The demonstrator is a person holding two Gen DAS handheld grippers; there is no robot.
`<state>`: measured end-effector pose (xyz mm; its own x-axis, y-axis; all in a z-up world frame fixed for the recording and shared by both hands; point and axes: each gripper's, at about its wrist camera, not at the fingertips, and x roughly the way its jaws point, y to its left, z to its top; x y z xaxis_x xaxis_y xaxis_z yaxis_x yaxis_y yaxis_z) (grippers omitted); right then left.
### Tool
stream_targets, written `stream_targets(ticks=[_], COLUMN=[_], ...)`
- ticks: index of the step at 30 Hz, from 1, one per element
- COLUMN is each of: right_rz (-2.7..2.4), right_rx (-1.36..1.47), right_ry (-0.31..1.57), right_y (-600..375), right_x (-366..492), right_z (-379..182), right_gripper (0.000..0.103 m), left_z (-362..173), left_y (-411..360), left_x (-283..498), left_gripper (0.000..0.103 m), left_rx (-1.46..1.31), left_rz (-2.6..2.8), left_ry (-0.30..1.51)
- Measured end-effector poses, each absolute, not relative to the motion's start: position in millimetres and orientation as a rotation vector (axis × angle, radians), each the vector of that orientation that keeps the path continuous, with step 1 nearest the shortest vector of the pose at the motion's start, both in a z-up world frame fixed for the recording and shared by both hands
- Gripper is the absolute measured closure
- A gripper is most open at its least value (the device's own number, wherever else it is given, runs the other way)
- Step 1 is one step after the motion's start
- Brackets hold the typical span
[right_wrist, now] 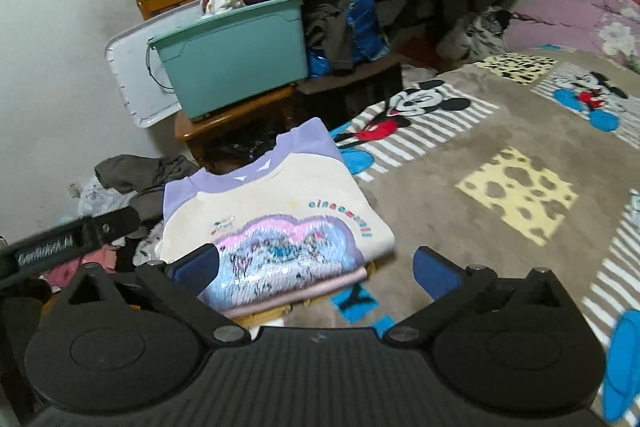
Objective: Fold clothes
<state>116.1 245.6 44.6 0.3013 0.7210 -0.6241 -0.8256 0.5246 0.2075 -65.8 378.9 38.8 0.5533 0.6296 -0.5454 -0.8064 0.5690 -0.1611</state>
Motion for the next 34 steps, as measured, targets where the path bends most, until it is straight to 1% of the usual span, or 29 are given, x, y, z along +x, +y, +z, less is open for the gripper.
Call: stream_targets(ticks=[6, 14, 20, 34], right_rz=[1.008, 0.987, 0.987, 0.971], right_rx=[-0.19, -0.157, -0.144, -0.113], right_ry=[0.708, 0.679, 0.665, 0.656], right_y=[225, 194, 179, 144], right_x=[97, 79, 64, 41], right_z=[63, 83, 90, 93], right_gripper=[0.0, 0.0, 0.0, 0.0], left_z=[50, 58, 69, 84], left_y=[351, 319, 308, 275], left_x=[-78, -97, -111, -119], left_gripper=[0.0, 0.0, 0.0, 0.0], left_rx=[-0.377, -0.296, -0.314, -0.23], left_rz=[0.855, 0.888, 0.876, 0.839], left_ry=[0.509, 0.547, 0.546, 0.531])
